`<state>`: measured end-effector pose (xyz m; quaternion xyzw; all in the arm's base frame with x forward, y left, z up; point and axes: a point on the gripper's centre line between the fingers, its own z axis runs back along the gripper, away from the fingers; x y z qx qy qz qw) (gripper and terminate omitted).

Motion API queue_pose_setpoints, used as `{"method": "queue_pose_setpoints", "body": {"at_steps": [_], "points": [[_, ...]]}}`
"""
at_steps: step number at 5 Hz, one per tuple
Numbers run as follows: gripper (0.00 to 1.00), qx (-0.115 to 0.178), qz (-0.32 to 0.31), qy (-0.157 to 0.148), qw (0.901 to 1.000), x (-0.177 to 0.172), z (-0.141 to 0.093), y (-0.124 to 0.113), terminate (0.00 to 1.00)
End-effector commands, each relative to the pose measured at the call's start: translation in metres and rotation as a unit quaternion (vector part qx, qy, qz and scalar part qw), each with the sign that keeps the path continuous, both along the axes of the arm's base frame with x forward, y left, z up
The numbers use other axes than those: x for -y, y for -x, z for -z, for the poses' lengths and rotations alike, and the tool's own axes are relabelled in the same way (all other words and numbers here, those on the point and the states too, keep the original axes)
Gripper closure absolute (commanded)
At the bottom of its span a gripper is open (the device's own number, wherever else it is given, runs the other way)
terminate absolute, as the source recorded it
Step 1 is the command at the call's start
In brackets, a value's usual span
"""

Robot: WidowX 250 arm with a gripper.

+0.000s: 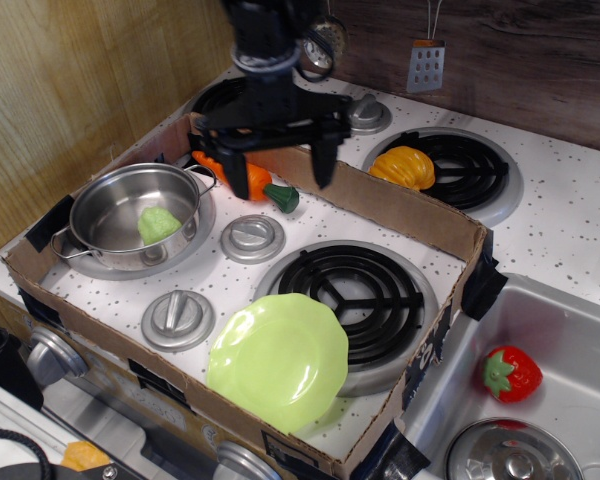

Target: Take broccoli out of pan

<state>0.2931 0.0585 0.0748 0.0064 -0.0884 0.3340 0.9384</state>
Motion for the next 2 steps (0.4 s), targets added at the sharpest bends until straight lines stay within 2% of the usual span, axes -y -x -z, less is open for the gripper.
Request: {"method": "queue_pose_setpoints", "body": {"at_steps": [1,2], "points": [[0.0,-0.001,0.082,-0.032,0.9961,-0.044,-0.023,0.017,0.0],[0.0,0.002,0.115,-0.038,0.9926,-0.063,-0.021,0.028,0.0]]}}
